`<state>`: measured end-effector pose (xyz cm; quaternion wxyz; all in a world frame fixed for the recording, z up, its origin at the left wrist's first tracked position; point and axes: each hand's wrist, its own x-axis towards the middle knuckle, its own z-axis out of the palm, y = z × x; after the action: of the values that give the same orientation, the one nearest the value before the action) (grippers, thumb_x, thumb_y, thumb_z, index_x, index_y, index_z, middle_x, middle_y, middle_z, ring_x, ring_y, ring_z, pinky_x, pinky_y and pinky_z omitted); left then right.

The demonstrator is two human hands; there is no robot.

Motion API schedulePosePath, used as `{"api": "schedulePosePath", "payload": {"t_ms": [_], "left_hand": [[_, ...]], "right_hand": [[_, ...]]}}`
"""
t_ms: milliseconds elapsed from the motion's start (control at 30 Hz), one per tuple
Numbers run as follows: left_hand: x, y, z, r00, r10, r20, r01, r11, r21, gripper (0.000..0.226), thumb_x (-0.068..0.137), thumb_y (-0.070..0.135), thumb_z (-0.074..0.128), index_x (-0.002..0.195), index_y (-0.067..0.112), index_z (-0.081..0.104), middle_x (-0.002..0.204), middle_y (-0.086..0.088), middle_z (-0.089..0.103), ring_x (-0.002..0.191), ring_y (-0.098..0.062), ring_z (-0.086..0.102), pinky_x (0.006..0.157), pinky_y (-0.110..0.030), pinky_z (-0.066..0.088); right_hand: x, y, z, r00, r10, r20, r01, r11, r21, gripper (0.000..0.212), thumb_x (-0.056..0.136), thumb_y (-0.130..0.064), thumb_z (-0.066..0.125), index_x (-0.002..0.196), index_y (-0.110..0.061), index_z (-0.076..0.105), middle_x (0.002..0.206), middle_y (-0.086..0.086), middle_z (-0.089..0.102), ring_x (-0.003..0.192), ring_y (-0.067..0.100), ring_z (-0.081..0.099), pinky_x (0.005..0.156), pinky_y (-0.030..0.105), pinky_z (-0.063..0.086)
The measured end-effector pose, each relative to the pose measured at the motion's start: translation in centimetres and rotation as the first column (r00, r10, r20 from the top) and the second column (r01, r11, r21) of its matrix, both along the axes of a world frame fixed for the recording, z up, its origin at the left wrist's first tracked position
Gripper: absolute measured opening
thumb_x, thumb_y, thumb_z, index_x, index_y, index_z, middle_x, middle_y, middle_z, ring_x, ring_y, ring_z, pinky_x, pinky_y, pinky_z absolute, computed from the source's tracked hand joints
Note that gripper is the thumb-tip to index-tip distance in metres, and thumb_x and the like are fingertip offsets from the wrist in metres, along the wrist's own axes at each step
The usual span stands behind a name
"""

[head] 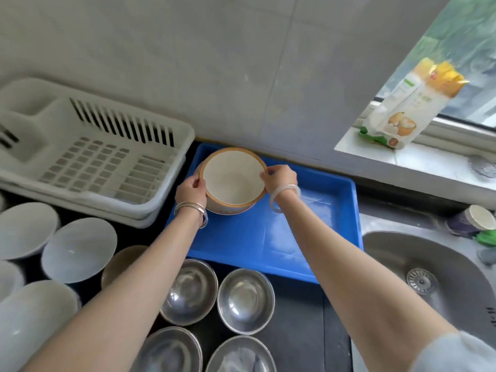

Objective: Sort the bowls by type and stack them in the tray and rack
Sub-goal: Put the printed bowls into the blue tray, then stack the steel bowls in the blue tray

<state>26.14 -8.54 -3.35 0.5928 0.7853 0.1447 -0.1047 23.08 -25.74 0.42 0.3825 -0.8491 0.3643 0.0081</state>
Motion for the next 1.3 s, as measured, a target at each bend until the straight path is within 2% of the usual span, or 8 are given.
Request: {"api": "schedulePosePath", "payload": {"t_ms": [100,233,400,667,833,1033,1100,1300], "left_hand": [[0.9,-0.1,-0.9,1.0,-0.013,-0.012,0.013,0.999,0.046,0.03,0.094,0.017,0.043,0.115,0.01,0.063,0.115,-0.012,0.066,0.104,-0.031,0.061,0.086,-0.036,0.048],[1.2,-0.2,-2.1,0.999,-0.006,-0.036,0.009,0.998,0.064,0.031,0.095,0.016,0.042,0.118,0.01,0.061,0.118,-0.012,0.066,0.106,-0.031,0.06,0.084,-0.034,0.046],[1.8,-0.1,-3.0,1.0,-0.002,-0.03,0.004,0.997,0.074,0.031,0.094,0.014,0.041,0.116,0.01,0.063,0.117,-0.012,0.066,0.105,-0.032,0.06,0.082,-0.031,0.044],[2.1,0.1,-3.9,1.0,-0.006,-0.013,0.007,0.998,0.063,0.031,0.094,0.013,0.042,0.116,0.013,0.063,0.116,-0.01,0.067,0.105,-0.03,0.06,0.085,-0.031,0.045],[2.0,0.0,-3.7,1.0,0.018,0.017,-0.019,0.999,0.041,0.032,0.092,0.008,0.044,0.118,0.011,0.062,0.119,-0.009,0.066,0.11,-0.028,0.06,0.094,-0.034,0.044],[0.7,0.8,-2.8,1.0,-0.024,0.015,0.024,0.999,-0.028,0.039,0.09,0.009,0.05,0.128,0.011,0.054,0.129,-0.006,0.061,0.119,-0.023,0.056,0.102,-0.033,0.042],[-0.4,1.4,-2.5,0.998,-0.065,-0.011,0.064,0.997,-0.046,0.039,0.09,0.012,0.053,0.129,0.013,0.054,0.13,-0.006,0.06,0.119,-0.021,0.056,0.104,-0.039,0.044],[-6.7,3.3,-0.7,0.993,-0.053,-0.109,0.031,0.981,-0.191,0.036,0.089,0.009,0.057,0.124,0.005,0.055,0.118,-0.015,0.063,0.096,-0.019,0.06,0.087,-0.028,0.048]], "right_hand": [[1.1,0.3,-1.2,1.0,0.004,-0.027,-0.004,1.0,-0.001,0.024,0.083,-0.013,0.053,0.095,-0.003,0.072,0.092,0.02,0.071,0.066,0.025,0.051,0.063,0.031,0.049],[1.9,0.4,-2.5,0.999,0.015,-0.05,-0.014,1.0,0.017,0.019,0.085,-0.015,0.055,0.088,-0.007,0.072,0.071,0.007,0.059,0.064,0.023,0.052,0.053,0.023,0.041],[2.4,0.4,-3.9,0.999,-0.002,-0.04,0.003,1.0,0.025,0.018,0.086,-0.017,0.056,0.092,-0.01,0.072,0.081,0.01,0.065,0.07,0.024,0.056,0.069,0.032,0.051],[2.4,0.6,-4.7,0.999,0.028,-0.03,-0.028,0.999,0.018,0.018,0.089,-0.019,0.054,0.094,-0.012,0.07,0.079,0.006,0.063,0.072,0.025,0.058,0.066,0.029,0.048],[1.9,0.6,-4.5,0.998,0.049,-0.031,-0.048,0.998,0.041,0.024,0.092,-0.022,0.049,0.102,-0.01,0.068,0.085,0.01,0.065,0.075,0.026,0.057,0.066,0.029,0.043],[0.1,0.4,-3.6,1.0,0.013,0.022,-0.016,0.989,0.146,0.033,0.092,-0.024,0.045,0.118,-0.014,0.062,0.108,0.009,0.068,0.089,0.026,0.061,0.075,0.031,0.049],[-1.0,0.3,-3.3,0.999,-0.012,0.044,0.002,0.979,0.206,0.032,0.092,-0.025,0.045,0.118,-0.016,0.062,0.111,0.009,0.067,0.092,0.025,0.064,0.084,0.039,0.055],[-6.6,0.2,-1.1,0.986,0.027,0.167,-0.068,0.967,0.246,0.023,0.093,-0.027,0.045,0.103,-0.02,0.064,0.1,0.006,0.068,0.093,0.026,0.066,0.087,0.046,0.054]]}}
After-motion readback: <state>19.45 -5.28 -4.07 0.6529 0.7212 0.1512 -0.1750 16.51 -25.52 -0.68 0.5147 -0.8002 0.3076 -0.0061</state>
